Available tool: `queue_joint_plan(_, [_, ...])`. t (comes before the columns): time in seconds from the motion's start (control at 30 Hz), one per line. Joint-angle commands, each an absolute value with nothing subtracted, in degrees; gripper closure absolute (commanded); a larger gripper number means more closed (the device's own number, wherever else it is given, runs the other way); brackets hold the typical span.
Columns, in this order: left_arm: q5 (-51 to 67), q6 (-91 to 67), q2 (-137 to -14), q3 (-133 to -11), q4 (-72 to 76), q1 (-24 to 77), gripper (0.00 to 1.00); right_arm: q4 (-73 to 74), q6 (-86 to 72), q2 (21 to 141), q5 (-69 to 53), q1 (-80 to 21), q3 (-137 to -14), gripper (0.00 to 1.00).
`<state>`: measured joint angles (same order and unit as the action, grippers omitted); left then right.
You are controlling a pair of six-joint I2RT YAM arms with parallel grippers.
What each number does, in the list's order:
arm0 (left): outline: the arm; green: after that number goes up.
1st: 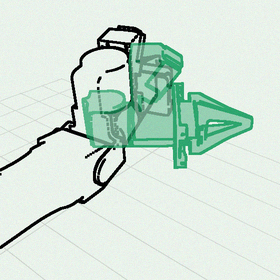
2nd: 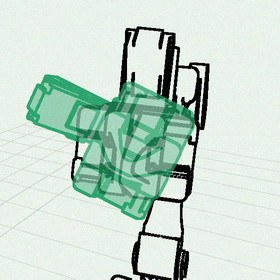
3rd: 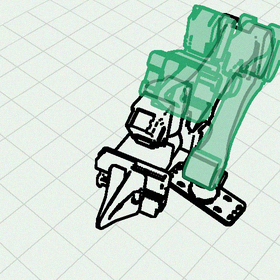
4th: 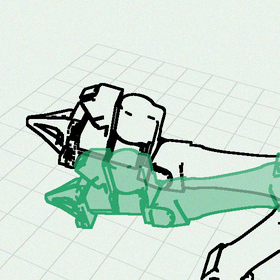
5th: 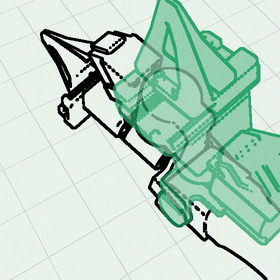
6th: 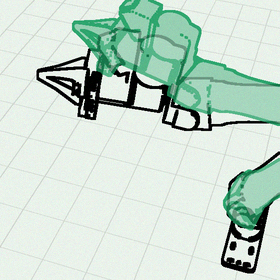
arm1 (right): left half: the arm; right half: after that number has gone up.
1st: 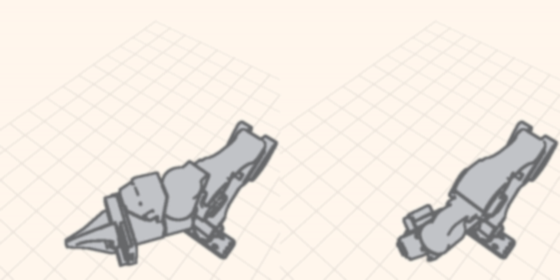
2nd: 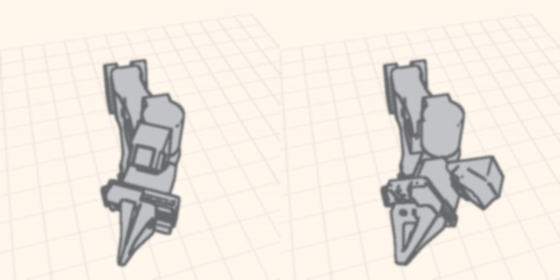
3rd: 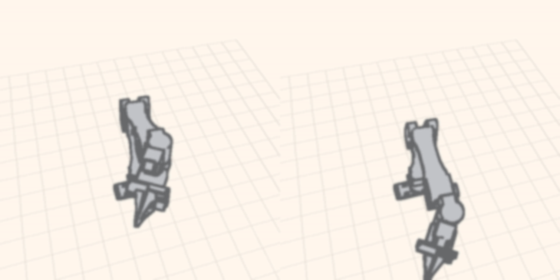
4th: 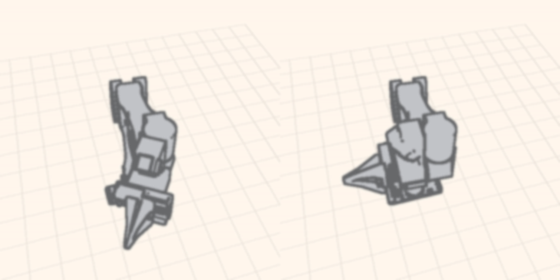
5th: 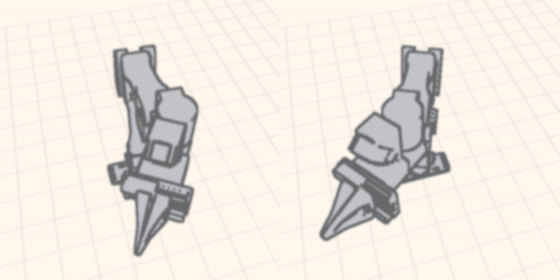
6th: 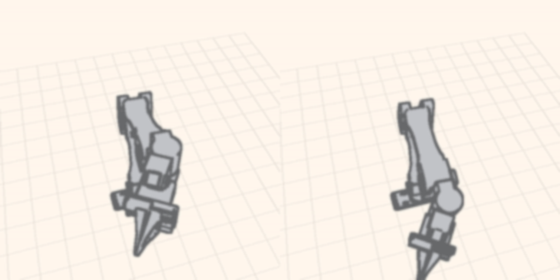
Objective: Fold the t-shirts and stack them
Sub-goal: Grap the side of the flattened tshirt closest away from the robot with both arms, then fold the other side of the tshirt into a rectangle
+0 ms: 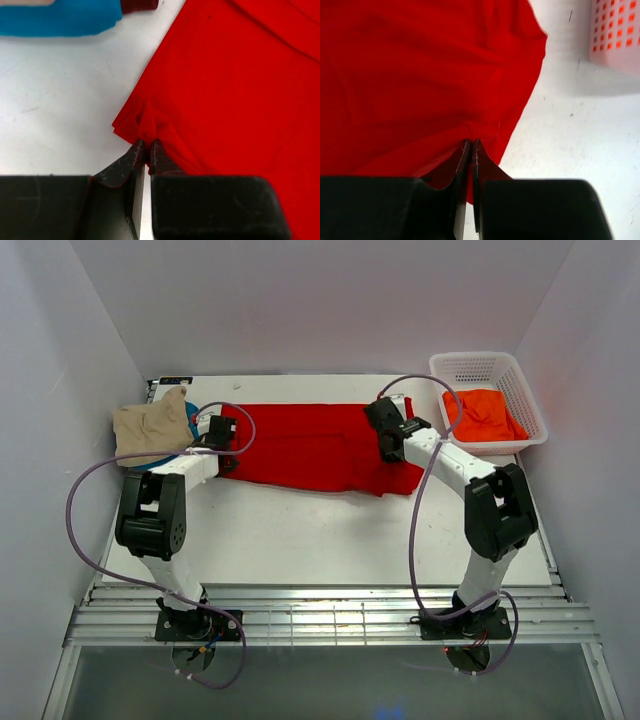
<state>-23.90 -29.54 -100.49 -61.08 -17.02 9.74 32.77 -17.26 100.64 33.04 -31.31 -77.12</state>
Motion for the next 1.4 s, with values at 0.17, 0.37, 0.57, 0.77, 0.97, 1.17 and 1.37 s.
queue_joint_plan(0.17, [-21.01,-28.21,-103.18,-68.73,-16.0,8.35,0.85,32.34,-7.48,112.4,27.69,-25.76,-93.68,0.92])
queue_joint_plan(0.37, [-20.13,-26.9,-106.25,-75.74,-17.49,7.56,0.85,35.67,-4.84,119.79,25.93,-23.21,-105.72,0.92])
queue_joint_plan(0.57, [-18.9,-25.67,-110.29,-80.5,-18.63,6.77,0.85,37.26,-3.6,123.83,25.22,-22.33,-113.2,0.92])
queue_joint_plan(0.77, [-17.58,-25.31,-115.22,-85.08,-20.39,6.07,0.85,38.5,-2.64,127.88,24.78,-21.27,-119.17,0.92])
queue_joint_plan(0.97, [-17.14,-25.31,-118.91,-86.66,-20.74,5.36,0.86,38.14,-2.72,129.81,25.31,-20.57,-119.88,0.92])
queue_joint_plan(1.17, [-17.84,-25.66,-118.83,-86.48,-20.22,4.92,0.87,38.06,-2.64,130.96,25.75,-19.86,-120.59,0.92])
queue_joint_plan(1.37, [-17.58,-25.49,-118.04,-87.27,-19.86,4.13,0.86,37.27,-2.72,130.78,25.66,-19.25,-121.11,0.92])
